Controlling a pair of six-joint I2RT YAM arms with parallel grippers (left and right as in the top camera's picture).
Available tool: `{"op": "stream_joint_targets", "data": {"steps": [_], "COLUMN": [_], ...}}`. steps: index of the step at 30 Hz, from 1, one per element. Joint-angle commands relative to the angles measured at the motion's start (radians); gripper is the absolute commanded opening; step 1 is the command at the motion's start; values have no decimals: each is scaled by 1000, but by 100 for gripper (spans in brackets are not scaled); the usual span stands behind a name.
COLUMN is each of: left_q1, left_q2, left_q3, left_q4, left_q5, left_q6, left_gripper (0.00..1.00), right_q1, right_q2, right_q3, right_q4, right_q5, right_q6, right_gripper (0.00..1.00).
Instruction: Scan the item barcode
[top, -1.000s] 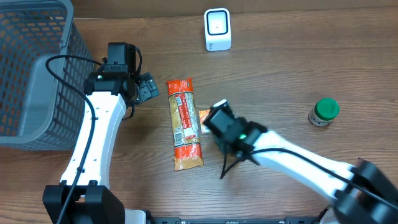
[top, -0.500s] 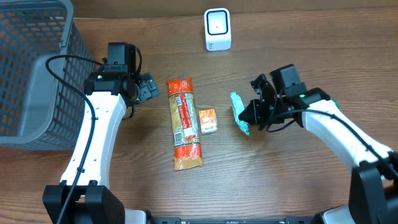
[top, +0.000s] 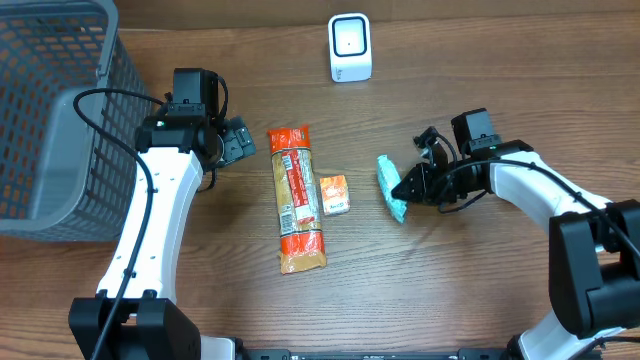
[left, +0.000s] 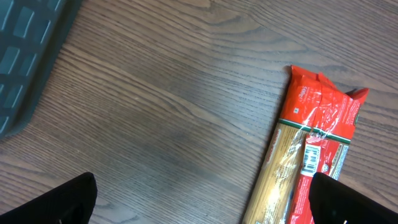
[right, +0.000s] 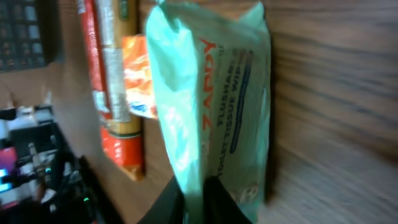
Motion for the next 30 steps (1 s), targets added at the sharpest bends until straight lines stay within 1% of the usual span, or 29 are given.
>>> {"op": "stream_joint_targets", "data": {"steps": [1,3,4,12,15,18,21,22,25,30], "left_q1": [0,0,0,0,0,0,0,0,0,0], "left_q2": [5,5,5,5,5,5,5,5,5,5], "left_q3": [2,2,2,2,2,2,2,2,2,2], "left_q4": [1,1,1,1,1,1,1,1,1,1], "left_q5": [-13,-13,-13,-13,-13,-13,-13,-13,-13,-13], "left_q6": [11,11,11,11,11,11,11,11,11,11], "left_gripper": [100,100,100,100,100,100,100,100,100,100], "right_q1": [-15,-16,-16,-19,-28,-46,-63,-71,-97,-124], "right_q2": [-1,-1,-1,-1,-1,-1,-1,-1,-2,-2], "right_q3": [-5,-5,-5,-5,-5,-5,-5,-4,10,68], "right_q4": [6,5,5,6,5,5,5,5,-21,-98], "right_q5": [77,117,139,215,272,272,272,275,299,298], "right_q6": [-16,-16,-16,-16,-11,-8,-9,-8,-5,-6], "right_gripper": [19,29,32,33,37,40,48,54,64,66]}}
